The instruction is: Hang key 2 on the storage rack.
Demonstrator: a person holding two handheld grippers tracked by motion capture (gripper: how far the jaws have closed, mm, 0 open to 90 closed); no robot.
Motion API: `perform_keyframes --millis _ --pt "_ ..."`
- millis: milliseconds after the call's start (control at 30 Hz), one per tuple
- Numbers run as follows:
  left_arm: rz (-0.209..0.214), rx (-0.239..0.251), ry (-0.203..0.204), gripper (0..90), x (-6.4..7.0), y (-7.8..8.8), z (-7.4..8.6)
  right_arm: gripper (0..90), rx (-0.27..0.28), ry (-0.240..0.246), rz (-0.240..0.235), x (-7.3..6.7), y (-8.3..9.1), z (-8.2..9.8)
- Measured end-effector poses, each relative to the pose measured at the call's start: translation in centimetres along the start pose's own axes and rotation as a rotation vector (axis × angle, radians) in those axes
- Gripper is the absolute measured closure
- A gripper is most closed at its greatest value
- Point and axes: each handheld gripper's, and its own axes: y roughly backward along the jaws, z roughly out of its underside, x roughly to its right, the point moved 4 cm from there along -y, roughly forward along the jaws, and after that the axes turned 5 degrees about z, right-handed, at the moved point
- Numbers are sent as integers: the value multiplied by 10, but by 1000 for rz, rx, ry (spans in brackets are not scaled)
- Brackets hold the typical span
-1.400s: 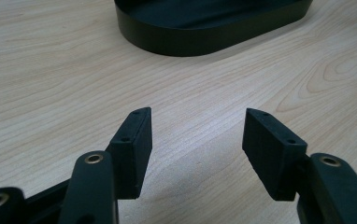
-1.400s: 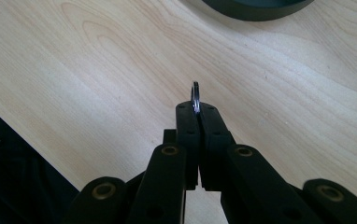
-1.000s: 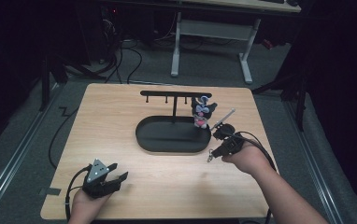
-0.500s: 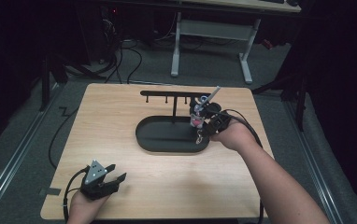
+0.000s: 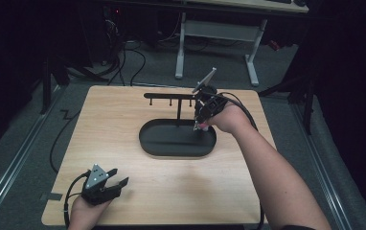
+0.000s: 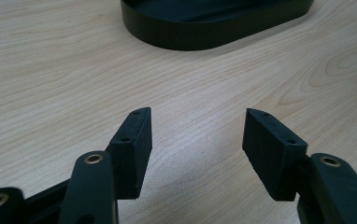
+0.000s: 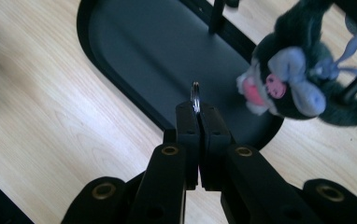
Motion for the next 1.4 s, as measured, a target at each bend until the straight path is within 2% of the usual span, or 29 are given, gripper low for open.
perform_keyframes --millis 33,67,167,200,400,467,500,533,733,867,933,1067,1233,1400 --pt "0 0 0 431 0 0 0 891 1 12 6 1 0 -3" --pt "0 0 -1 431 0 0 0 891 -10 -10 4 -1 1 -6" --pt "0 -1 -2 431 0 0 0 891 -2 11 9 0 2 -16" --pt "1 -1 -2 431 0 0 0 891 -8 -1 14 -1 3 -19" --pt "2 -2 -1 431 -1 0 0 891 2 17 20 2 6 -34" --pt "3 -1 -1 431 -1 1 0 891 -3 0 24 2 7 -37" --pt "2 -1 -1 431 -1 1 0 891 2 11 22 4 7 -40" --pt "2 0 -2 431 -1 1 0 891 3 0 21 4 7 -40" --pt "1 -1 -4 431 -1 1 0 890 -1 0 24 8 6 -47" --pt "1 -3 -8 431 0 1 0 890 -10 -27 25 12 2 -48" --pt "1 -7 -12 431 0 1 0 889 -7 -23 21 14 0 -48" --pt "3 -9 -14 431 1 0 1 888 -6 -51 0 15 0 -49" --pt "2 -9 -16 430 1 0 1 888 -2 -42 -5 17 0 -48" --pt "3 -11 -17 430 2 -1 1 887 7 -57 14 19 -1 -49"
